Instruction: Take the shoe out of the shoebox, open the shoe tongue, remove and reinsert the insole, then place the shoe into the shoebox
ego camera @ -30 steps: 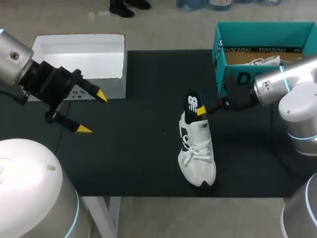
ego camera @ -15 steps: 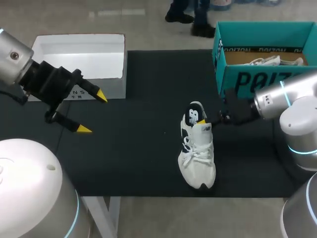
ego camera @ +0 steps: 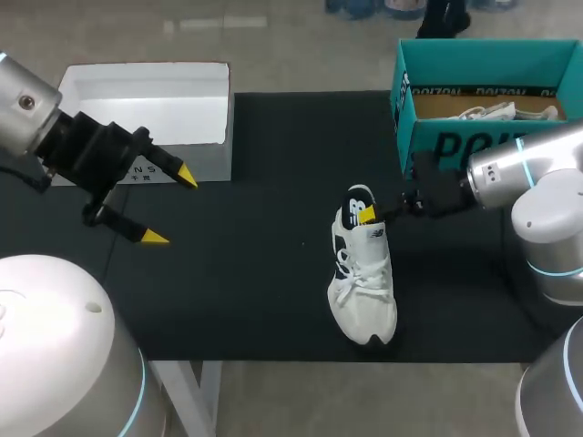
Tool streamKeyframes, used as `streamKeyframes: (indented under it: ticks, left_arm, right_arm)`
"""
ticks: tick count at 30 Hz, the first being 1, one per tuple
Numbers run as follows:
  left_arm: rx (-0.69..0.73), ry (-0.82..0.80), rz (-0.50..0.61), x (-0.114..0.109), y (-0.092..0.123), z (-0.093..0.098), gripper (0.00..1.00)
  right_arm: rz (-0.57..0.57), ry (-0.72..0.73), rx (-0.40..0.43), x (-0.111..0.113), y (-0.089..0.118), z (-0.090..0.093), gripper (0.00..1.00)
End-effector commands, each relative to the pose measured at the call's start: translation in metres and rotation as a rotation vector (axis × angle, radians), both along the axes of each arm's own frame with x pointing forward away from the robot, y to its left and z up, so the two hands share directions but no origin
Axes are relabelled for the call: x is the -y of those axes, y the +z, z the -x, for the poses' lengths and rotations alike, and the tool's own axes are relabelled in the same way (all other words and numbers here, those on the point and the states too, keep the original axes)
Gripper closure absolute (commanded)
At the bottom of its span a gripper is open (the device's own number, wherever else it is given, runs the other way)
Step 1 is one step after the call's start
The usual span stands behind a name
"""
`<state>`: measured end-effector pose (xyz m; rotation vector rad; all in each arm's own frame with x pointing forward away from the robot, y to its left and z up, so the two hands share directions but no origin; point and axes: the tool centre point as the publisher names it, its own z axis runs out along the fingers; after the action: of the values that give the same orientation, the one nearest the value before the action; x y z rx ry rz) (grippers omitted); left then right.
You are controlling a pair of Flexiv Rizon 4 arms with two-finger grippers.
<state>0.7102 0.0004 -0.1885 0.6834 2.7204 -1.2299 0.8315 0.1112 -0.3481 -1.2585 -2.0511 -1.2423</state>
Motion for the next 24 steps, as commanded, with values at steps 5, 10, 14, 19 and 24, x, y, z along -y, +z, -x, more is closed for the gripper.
streamKeyframes:
  ticks: [5,10,14,19,24]
  left_arm:
    - [-0.001,-0.001,-0.004,0.0,0.001,0.0,0.0]
    - [-0.001,-0.001,-0.004,0.0,0.001,0.0,0.0]
    - [-0.001,-0.001,-0.004,0.0,0.001,0.0,0.0]
    - [-0.001,-0.001,-0.004,0.0,0.001,0.0,0.0]
    - [-0.001,-0.001,-0.004,0.0,0.001,0.0,0.0]
  right_arm:
    - [0.013,-0.009,0.004,0.0,0.001,-0.012,1.0]
    - [0.011,-0.009,0.002,0.0,0.0,-0.011,1.0]
    - [0.009,-0.008,-0.012,0.001,-0.005,-0.001,1.0]
    - [0.008,-0.006,-0.033,0.001,-0.015,0.011,1.0]
    - [0.003,-0.008,-0.054,-0.001,-0.024,0.021,1.0]
